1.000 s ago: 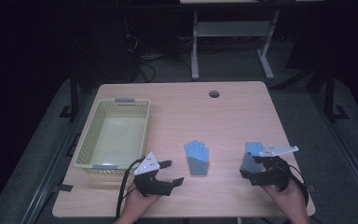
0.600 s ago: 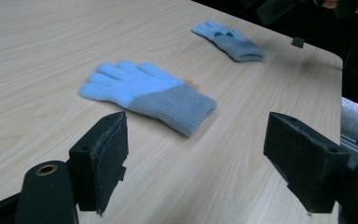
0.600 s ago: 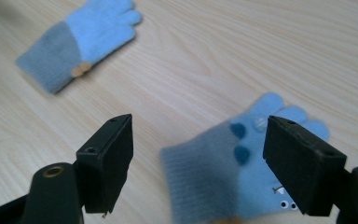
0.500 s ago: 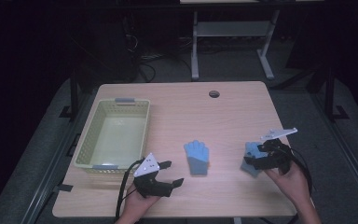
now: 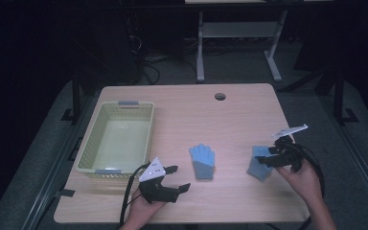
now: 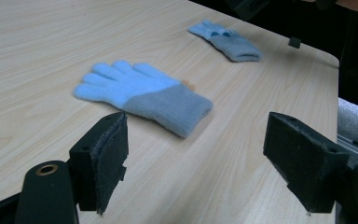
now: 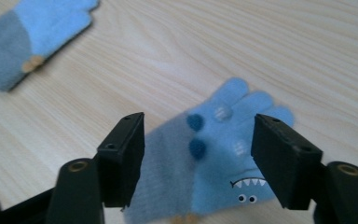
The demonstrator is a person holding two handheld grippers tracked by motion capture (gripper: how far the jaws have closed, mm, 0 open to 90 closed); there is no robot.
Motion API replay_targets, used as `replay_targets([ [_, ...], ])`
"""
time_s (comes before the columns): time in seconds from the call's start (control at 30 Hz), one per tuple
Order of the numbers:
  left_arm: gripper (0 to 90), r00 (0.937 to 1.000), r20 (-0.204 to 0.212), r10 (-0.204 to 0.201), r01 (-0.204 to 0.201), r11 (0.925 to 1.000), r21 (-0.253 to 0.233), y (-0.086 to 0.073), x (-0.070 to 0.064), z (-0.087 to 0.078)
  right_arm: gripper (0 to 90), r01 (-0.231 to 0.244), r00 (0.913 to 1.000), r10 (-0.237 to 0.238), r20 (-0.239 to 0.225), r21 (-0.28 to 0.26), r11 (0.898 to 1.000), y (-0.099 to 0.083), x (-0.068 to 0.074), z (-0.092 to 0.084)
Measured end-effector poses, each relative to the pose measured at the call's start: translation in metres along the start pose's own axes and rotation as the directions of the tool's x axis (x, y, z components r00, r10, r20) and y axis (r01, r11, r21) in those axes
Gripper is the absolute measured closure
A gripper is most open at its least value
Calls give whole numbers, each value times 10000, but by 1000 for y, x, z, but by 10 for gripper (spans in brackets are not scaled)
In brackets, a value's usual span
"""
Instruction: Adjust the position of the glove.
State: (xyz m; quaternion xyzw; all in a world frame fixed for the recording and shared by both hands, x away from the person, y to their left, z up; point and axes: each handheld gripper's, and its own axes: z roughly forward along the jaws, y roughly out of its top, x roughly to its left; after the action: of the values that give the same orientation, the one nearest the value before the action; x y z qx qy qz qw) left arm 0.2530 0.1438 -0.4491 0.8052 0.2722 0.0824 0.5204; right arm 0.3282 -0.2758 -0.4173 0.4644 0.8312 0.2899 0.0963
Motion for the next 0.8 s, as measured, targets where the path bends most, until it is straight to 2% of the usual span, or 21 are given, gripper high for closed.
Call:
replay_targets([
  [0.13,216,9999,32,-101,101,9999,-11,0,0,-1,418,56,9999,-51,-88,561,9984,3,-2,12],
  [0.27,217,9994,107,-321,322,9994,-103,0,3,-1,477,155,9999,-146,-72,1325,9911,1,-4,22],
  [0.4,217,9990,135,-426,427,9991,-82,-1,4,1,521,261,9997,-262,-16,1698,9851,0,-4,25],
  [0.5,218,9990,178,-408,410,9991,-111,-1,3,0,538,443,9987,-482,140,2044,9779,-1,-3,30],
  [0.53,220,9988,221,-444,447,9989,-128,-1,3,0,535,643,9972,-709,235,2142,9747,-2,-2,32],
  [0.67,220,9985,182,-521,524,9985,-165,-1,4,0,547,837,9946,-950,411,2210,9717,-1,1,33],
  [0.8,220,9986,189,-501,503,9987,-109,-2,4,1,606,736,9955,-850,423,2214,9724,-1,0,33],
])
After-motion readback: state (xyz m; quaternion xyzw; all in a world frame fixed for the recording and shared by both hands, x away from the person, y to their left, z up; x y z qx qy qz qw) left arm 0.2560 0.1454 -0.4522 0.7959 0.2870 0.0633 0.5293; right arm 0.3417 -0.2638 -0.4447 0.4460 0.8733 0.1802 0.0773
